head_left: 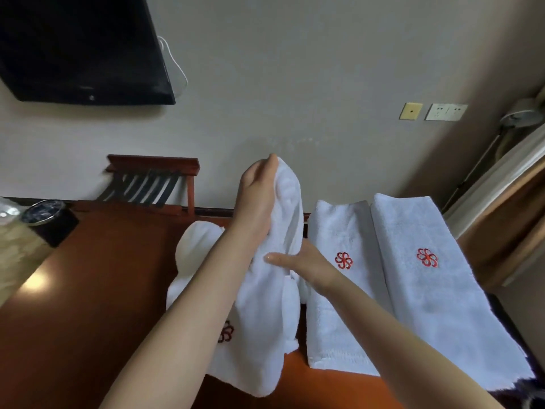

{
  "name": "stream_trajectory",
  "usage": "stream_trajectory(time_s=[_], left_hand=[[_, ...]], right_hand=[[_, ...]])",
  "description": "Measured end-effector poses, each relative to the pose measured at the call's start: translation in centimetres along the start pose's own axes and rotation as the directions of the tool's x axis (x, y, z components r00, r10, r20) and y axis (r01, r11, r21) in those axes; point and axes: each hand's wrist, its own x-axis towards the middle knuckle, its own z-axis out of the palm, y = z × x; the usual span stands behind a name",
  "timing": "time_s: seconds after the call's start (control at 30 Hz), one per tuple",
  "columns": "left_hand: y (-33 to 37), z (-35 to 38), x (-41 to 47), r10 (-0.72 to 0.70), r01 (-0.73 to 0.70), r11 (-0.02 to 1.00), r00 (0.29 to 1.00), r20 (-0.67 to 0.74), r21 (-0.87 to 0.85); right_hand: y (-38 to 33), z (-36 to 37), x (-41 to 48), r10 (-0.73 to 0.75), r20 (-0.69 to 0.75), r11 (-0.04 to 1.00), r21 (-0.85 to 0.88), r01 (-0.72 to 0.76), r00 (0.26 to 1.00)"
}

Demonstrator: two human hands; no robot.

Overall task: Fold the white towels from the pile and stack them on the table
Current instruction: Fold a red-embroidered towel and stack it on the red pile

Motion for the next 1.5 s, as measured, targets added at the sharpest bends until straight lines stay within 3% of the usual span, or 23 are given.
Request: stream_trajectory(time_s=[0.13, 0.27, 0.4, 0.53, 0.77, 0.87, 1.1, 1.37, 1.5], left_hand=[[-2.7, -1.7, 0.2, -0.018, 0.023, 0.999, 0.994, -0.112, 0.04], [-6.5, -4.6, -0.8, -0.083, 0.097, 0.993, 0.978, -0.192, 0.067], [-8.2, -6.1, -2.6, -0.106, 0.131, 0.987, 0.964, -0.246, 0.09], [-7.0, -8.3, -3.3, -0.166, 0.199, 0.969, 0.962, -0.215, 0.143], [-4.7, -17.8, -1.5, 0.014, -0.001, 0.996, 0.99, -0.139, 0.092], [-3.6, -23.4, 0.1, 0.01, -0.008, 1.0, 0.997, -0.078, 0.029], [0.2, -31.7, 4.3, 0.016, -0.015, 1.0, 0.999, -0.052, 0.027], [0.2, -38.9, 6.9, 0.002, 0.023, 0.983, 0.991, -0.135, 0.184], [2.1, -43.4, 9.4, 0.053, -0.032, 0.985, 0.991, -0.121, 0.172]], right_hand=[[1.5, -1.5, -0.9, 0.058, -0.164, 0.997, -0.034, -0.065, 0.985], [2.4, -2.7, -1.4, 0.101, -0.307, 0.994, 0.072, -0.083, 0.946], [2.6, -1.9, -0.4, 0.122, -0.216, 0.983, 0.164, -0.087, 0.969], [1.3, 1.6, 1.0, 0.115, -0.226, 0.972, 0.226, -0.063, 0.967], [-1.6, 10.9, 5.0, 0.045, -0.259, 0.985, 0.174, 0.001, 0.965], [-3.2, 15.9, 7.3, 0.037, -0.331, 0.97, 0.24, 0.046, 0.943], [-8.1, 23.9, 11.9, -0.029, -0.323, 0.934, 0.328, 0.14, 0.946], [-5.7, 31.2, 18.5, -0.005, -0.266, 0.934, 0.343, 0.1, 0.964], [-7.4, 34.6, 20.8, 0.021, -0.241, 0.932, 0.355, 0.068, 0.97]])
